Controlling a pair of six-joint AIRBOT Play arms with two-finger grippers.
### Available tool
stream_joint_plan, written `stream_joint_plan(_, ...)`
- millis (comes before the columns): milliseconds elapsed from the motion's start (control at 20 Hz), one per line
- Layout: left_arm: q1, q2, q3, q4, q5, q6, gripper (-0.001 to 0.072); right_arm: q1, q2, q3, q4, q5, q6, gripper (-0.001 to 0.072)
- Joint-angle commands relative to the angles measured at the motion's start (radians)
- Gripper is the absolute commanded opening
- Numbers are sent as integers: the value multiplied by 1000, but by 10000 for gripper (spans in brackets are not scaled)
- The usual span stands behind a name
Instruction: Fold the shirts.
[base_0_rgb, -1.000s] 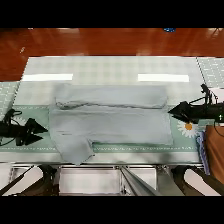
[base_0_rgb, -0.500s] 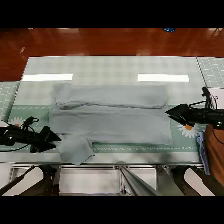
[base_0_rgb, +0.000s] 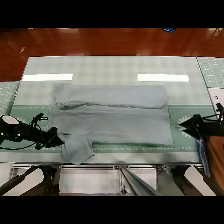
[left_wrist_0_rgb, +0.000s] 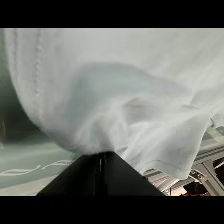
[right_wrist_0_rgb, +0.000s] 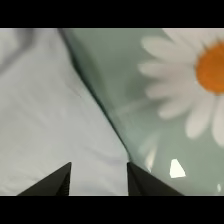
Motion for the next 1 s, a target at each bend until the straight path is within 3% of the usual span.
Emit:
stream_joint_plan(0, -11, -1, 0, 4, 15, 10, 17, 12, 1, -48, -166, 64, 71, 408)
stream_joint_plan(400, -12, -1, 0, 4, 16, 10, 17, 103, -34, -85, -171, 18, 81, 408)
stream_joint_plan(750, -12, -1, 0, -12, 27, 10, 17, 104, -186, -84, -13, -42, 18, 408)
stream_joint_plan(950, -12, -1, 0, -58, 48, 10, 17, 220, -221, -84, 56, -117, 2, 383)
